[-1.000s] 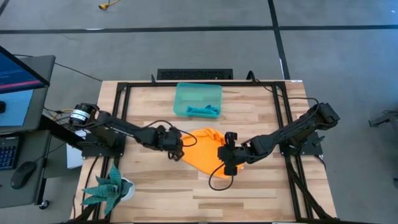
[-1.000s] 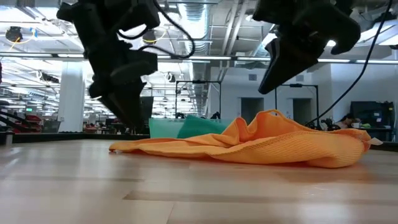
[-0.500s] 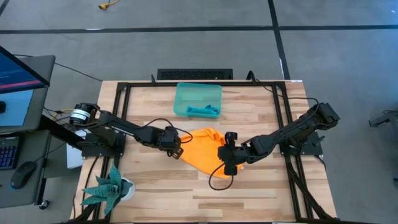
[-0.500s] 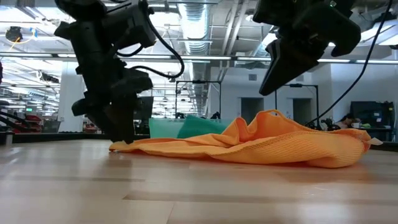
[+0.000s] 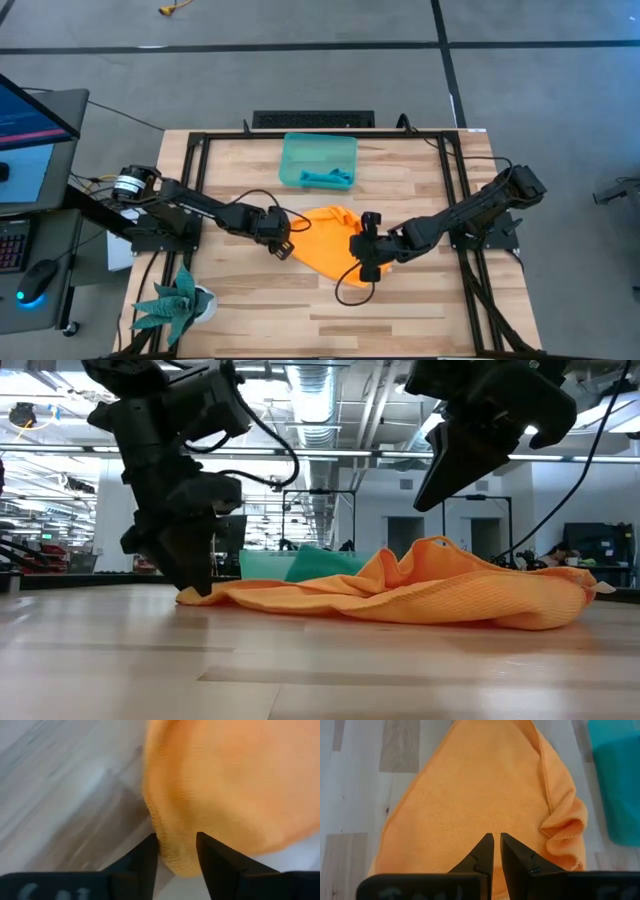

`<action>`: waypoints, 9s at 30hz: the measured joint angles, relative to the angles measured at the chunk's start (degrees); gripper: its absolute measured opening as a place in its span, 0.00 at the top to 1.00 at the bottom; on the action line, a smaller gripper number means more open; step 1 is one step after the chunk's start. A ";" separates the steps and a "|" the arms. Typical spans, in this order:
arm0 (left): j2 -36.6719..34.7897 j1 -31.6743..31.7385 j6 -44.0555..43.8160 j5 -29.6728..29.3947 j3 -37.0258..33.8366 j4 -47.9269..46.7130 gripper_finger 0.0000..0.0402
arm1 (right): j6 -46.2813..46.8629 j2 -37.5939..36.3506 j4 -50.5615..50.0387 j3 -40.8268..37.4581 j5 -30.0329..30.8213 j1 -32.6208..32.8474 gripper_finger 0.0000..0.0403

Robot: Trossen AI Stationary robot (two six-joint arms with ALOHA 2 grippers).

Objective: Roll microfiber towels into tight, uniform cylinder then place into a basket
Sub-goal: Fold the yellow microfiber cloth

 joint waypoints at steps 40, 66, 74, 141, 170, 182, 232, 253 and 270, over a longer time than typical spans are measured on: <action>0.00 -17.26 15.86 -25.08 20.66 -18.43 0.99 | -4.56 0.00 8.56 0.04 -0.32 -1.72 0.72; 0.00 -18.50 19.42 -26.55 21.29 -17.85 0.98 | -27.89 21.59 34.74 0.84 13.50 -8.21 0.64; 0.00 -18.58 18.96 -26.58 21.27 -18.85 0.98 | -24.08 22.12 30.51 1.03 17.82 -9.76 0.69; 4.63 -19.01 27.58 -31.88 24.41 -20.04 0.98 | 15.51 0.81 -13.52 -1.25 -14.43 5.20 0.96; 8.59 -16.04 35.53 -28.45 24.98 -19.76 0.98 | 12.06 1.73 -17.30 3.09 -4.80 2.04 0.77; 8.63 -15.76 36.36 -28.46 24.98 -19.69 0.98 | 13.82 -0.85 -23.30 7.08 16.13 12.35 0.77; 8.63 -14.56 35.02 -25.87 25.03 -18.49 0.98 | 17.02 15.74 -34.64 14.64 13.51 10.84 0.59; 8.63 -13.79 34.94 -25.82 25.03 -18.51 0.98 | 13.26 15.67 -27.42 8.48 13.22 7.25 0.66; 8.63 -13.81 33.12 -23.99 25.03 -18.51 0.98 | 10.96 15.69 -26.43 8.48 13.71 4.36 0.80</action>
